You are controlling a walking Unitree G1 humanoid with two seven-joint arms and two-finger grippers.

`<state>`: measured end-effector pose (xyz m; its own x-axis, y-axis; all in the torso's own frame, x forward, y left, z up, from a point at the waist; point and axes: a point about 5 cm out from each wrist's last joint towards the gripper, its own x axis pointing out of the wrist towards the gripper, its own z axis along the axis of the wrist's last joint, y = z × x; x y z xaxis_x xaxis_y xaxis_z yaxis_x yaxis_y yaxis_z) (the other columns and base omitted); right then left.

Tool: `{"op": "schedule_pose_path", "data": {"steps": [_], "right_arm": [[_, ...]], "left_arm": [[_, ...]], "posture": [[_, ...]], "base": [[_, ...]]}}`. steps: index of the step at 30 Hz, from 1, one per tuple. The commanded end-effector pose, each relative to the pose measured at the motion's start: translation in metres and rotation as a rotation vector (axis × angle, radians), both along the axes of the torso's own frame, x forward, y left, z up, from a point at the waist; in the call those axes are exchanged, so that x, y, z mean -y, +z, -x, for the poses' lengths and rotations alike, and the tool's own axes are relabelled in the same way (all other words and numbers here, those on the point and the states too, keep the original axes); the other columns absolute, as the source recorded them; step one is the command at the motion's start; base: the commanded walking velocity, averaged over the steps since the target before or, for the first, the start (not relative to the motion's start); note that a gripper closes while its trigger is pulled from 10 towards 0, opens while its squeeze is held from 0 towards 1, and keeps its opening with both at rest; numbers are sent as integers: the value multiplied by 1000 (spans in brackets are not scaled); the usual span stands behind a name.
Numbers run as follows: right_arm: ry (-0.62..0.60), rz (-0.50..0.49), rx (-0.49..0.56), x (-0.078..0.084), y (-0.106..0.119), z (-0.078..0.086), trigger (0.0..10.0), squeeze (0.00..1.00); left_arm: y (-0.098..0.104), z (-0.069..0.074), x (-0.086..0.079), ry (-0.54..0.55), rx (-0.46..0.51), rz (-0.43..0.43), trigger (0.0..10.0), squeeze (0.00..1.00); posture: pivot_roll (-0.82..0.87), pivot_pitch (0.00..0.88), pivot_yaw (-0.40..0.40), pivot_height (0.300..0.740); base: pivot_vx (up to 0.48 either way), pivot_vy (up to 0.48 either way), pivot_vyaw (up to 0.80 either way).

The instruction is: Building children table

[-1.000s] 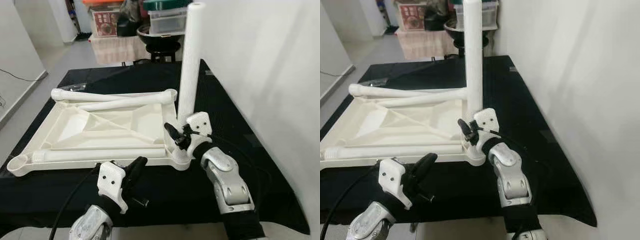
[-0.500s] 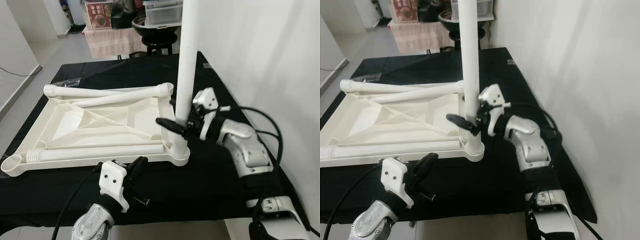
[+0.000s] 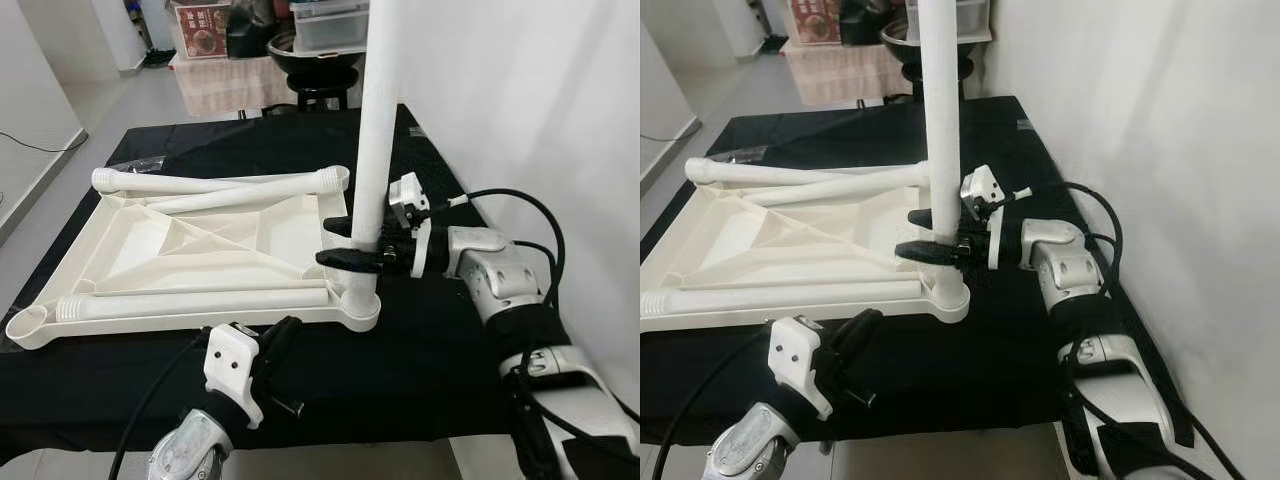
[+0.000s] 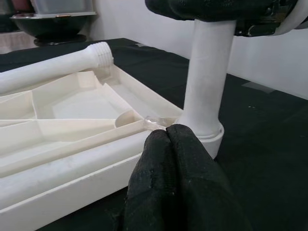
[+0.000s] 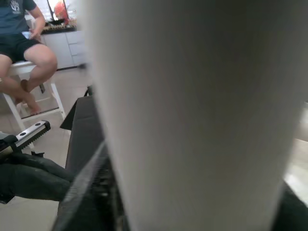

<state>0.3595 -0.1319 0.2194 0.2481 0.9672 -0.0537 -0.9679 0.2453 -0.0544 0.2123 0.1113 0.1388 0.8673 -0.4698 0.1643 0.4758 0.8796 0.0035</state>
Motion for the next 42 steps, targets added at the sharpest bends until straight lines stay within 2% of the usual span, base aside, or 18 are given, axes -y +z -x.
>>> {"op": "schedule_pose_path", "data": {"steps": [1, 5, 9, 11, 12, 13, 17, 24, 25, 27, 28, 29, 31, 34, 36, 37, 39, 42], "right_arm": [[40, -2, 0, -8, -3, 2, 0, 0], [-72, 10, 23, 0, -18, 8, 0, 0], [-237, 23, -44, -2, -44, 26, 0, 0], [-673, 88, -125, -21, -85, 44, 0, 0], [-673, 88, -125, -21, -85, 44, 0, 0], [-782, 124, -138, -22, -95, 49, 0, 0], [-877, 146, -63, -13, -88, 35, 0, 0], [-888, 139, -39, -20, -84, 28, 0, 0], [-907, 128, -58, -24, -81, 30, 4510, 0], [-921, 121, -71, -26, -80, 31, 4510, 0], [-901, 70, -86, -29, -74, 30, 10000, 0], [-855, 34, -74, -30, -68, 27, 10000, 1000], [-802, -3, -59, -31, -61, 24, 10000, 1000], [-555, -73, -28, -27, -39, 15, 10000, 1000], [-531, -78, -25, -26, -37, 14, 10000, 1000], [-466, -62, -5, -23, -34, 13, 10000, 75], [-392, -29, 29, -20, -30, 11, 10000, 0], [-297, 30, 66, -16, -24, 5, 10000, 0]], "left_arm": [[-3, 1, -1, 2, -14, 3, 10000, 0], [-2, 1, -1, 1, -14, 3, 10000, 0], [-1, 2, -2, 1, -12, 2, 10000, 0], [1, 2, -4, 4, -9, -1, 10000, 0], [1, 2, -4, 4, -9, -1, 10000, 0], [1, 2, -5, 5, -8, -1, 10000, 0], [0, 1, -5, 4, -8, -7, 10000, 0], [0, 0, -5, 4, -8, -10, 10000, 0], [-1, 0, -5, 8, -8, -12, 10000, 0], [-1, -1, -6, 10, -8, -13, 10000, 0], [-1, -1, -5, 9, -11, -13, 10000, 0], [-1, -1, -5, 8, -12, -13, 10000, 0], [-2, -2, -5, 8, -12, -13, 10000, 0], [-2, -3, -4, 5, -15, -12, 10000, 0], [-3, -3, -4, 5, -15, -12, 10000, 0], [-3, -3, -3, 4, -16, -12, 10000, 0], [-3, -3, -3, 4, -17, -12, 10000, 0], [-4, -3, -3, 3, -20, -15, 10000, 0]], "posture": [[8, 84, 11, 740], [3, 95, 8, 740], [-1, 103, 4, 740], [-10, 121, 13, 740], [-10, 121, 13, 740], [-10, 121, 13, 740], [-17, 106, 23, 740], [2, 99, 23, 740], [13, 95, 21, 740], [13, 95, 21, 740], [13, 93, 20, 740], [13, 88, 19, 740], [13, 88, 19, 740], [15, 80, 15, 740], [15, 80, 15, 740], [23, 76, 10, 740], [26, 74, 7, 740], [30, 70, 4, 740]], "base": [[0, 0, 0], [0, 0, 0], [0, 0, 0], [0, 0, 0], [0, 0, 0], [0, 0, 0], [0, 0, 0], [0, 0, 0], [0, 0, 0], [0, 0, 0], [0, 0, 0], [0, 0, 0], [0, 0, 0], [0, 0, 0], [0, 0, 0], [0, 0, 0], [0, 0, 0], [0, 0, 0]]}}
